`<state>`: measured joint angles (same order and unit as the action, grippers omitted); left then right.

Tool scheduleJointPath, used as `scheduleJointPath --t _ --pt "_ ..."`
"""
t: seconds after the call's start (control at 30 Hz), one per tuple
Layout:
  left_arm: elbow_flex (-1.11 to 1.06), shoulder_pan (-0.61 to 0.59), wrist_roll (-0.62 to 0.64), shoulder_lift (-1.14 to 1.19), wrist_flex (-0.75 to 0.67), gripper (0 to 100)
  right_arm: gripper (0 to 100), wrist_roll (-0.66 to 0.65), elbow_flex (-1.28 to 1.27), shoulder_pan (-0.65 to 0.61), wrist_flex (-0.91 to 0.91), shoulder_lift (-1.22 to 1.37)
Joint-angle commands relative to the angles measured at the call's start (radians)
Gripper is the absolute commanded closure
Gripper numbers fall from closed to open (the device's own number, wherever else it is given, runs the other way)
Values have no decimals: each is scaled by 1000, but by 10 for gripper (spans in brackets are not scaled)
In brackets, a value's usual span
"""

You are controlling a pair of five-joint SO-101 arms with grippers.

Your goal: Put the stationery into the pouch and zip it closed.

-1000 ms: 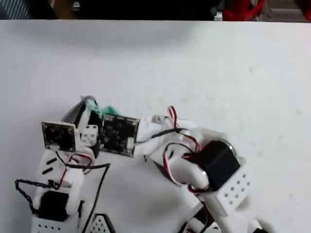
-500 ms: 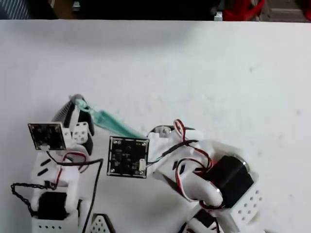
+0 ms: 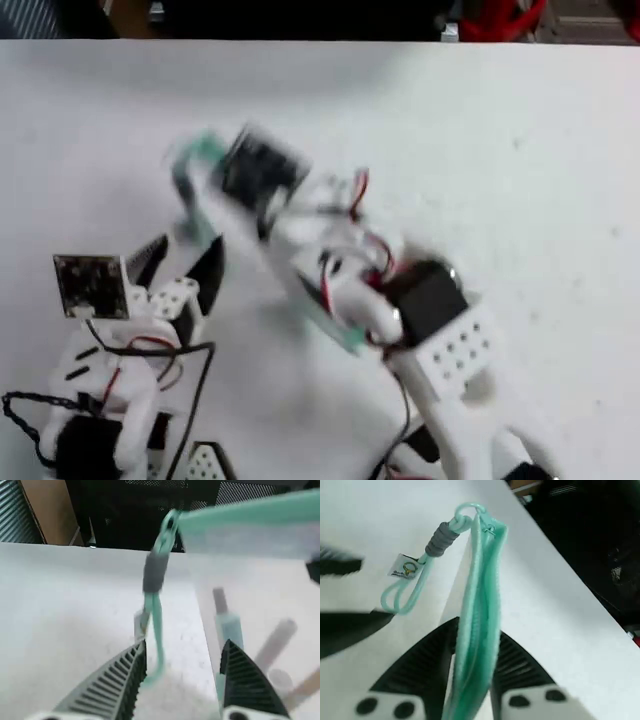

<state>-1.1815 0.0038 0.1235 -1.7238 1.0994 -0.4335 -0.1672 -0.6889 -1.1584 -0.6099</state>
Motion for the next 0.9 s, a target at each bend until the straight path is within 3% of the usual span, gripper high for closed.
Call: scheduleJointPath --t 0.0,0.17,0.33,0.43,0.7,0.87 --pt "9 -88 25 2 -71 755 978 229 14 58 308 42" --pt "-103 -214 164 2 -215 755 978 315 12 62 576 137" --pt "-150 -216 170 2 -255 755 978 479 -46 97 628 217" --pt "-157 -216 170 2 -264 755 978 496 -135 180 647 220" --pt "-157 -214 172 2 -264 755 978 476 -539 513 750 81" --pt "-157 -214 172 2 -264 755 972 239 -749 630 704 -90"
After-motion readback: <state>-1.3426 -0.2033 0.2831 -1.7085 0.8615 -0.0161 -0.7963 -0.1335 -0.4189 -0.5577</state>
